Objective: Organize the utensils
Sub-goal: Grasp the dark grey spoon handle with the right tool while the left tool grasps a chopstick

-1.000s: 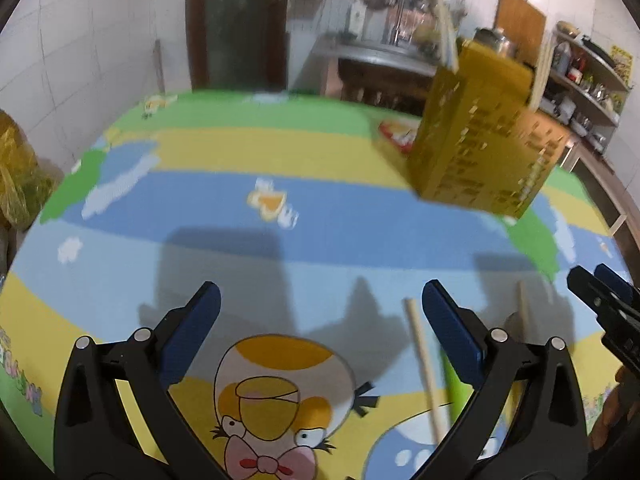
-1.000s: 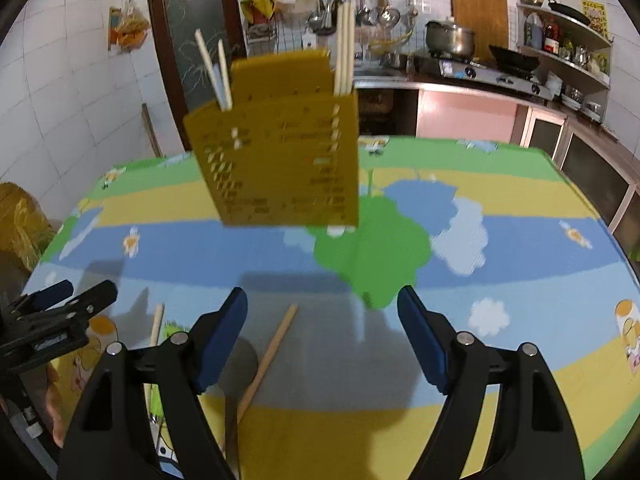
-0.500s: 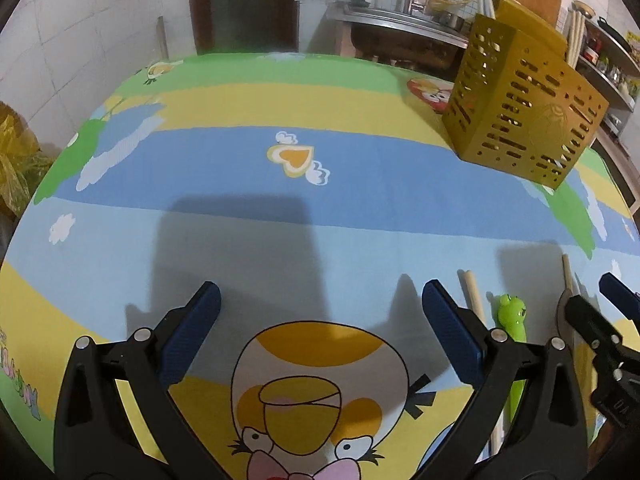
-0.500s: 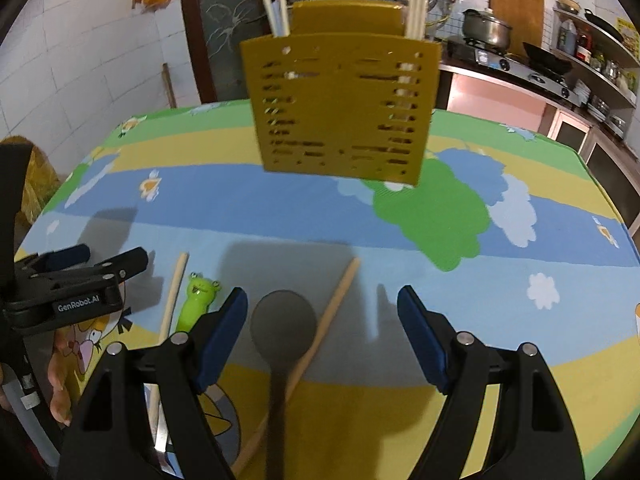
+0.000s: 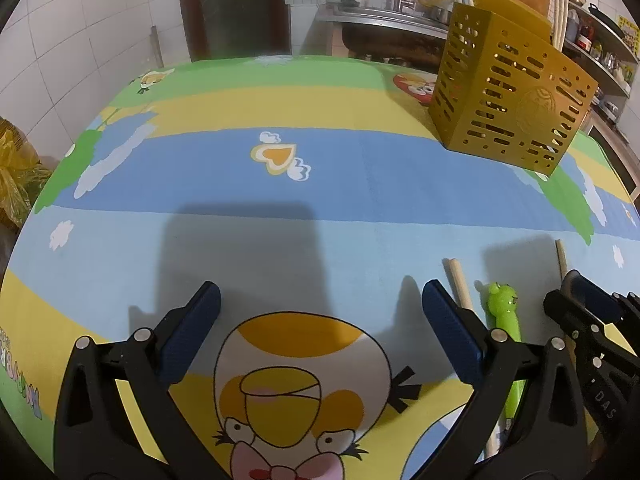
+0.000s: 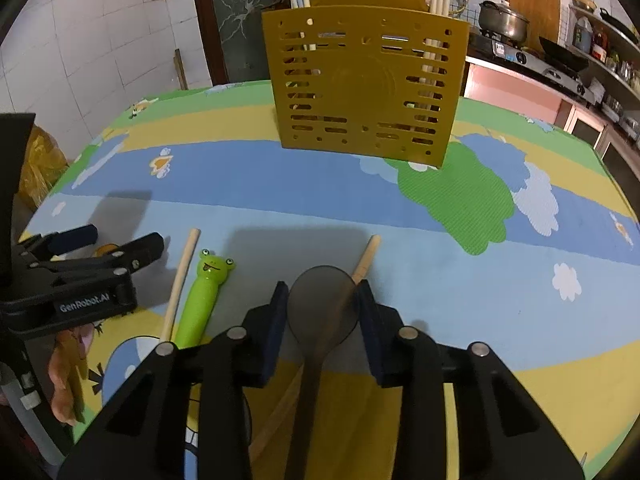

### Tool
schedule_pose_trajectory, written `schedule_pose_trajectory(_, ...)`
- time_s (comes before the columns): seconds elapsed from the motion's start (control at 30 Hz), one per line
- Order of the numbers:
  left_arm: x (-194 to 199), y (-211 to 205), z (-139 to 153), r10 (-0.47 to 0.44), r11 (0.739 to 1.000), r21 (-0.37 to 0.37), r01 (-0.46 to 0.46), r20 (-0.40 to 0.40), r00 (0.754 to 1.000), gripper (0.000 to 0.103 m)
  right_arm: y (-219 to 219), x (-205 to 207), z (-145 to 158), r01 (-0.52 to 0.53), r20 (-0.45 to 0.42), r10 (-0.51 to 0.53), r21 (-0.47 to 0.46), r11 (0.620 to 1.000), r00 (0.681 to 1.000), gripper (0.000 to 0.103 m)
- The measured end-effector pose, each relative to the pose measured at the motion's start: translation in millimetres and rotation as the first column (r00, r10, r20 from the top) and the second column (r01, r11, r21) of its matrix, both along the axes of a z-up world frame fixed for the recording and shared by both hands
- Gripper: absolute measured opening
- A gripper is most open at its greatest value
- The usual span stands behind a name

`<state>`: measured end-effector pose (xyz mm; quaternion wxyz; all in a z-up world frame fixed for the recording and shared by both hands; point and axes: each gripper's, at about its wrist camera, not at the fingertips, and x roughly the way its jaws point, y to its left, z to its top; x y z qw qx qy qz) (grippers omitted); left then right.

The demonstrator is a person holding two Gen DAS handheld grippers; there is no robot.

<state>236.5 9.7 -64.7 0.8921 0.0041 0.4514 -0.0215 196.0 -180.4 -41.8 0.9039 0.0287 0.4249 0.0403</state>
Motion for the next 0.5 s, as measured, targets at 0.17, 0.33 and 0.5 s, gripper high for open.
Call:
schedule_pose_trajectory(0.17,-4,-7,3,-0.004,0.999,-0.034,0.003,-0.017,1.0,0.097,-13,-3,9,0.033,0.03,-0.033,-0.01,0.999,0.999,0.035)
schedule_pose_trajectory(0.33,-9,-26,6,-0.034,0.999,0.0,0.034,-0.005,0.999,0.097,-43,-1,12,0.11,0.038,-0.109,-0.021,0.994,0.993,0.035)
schedule_pose_trajectory(0.5,-9,-39,2,-0.037,0.999,0.027,0.038,-0.015,0.999,0.097,-58,1,4,0.141,0.021,-0.141,-0.001,0.99,0.99,0.035)
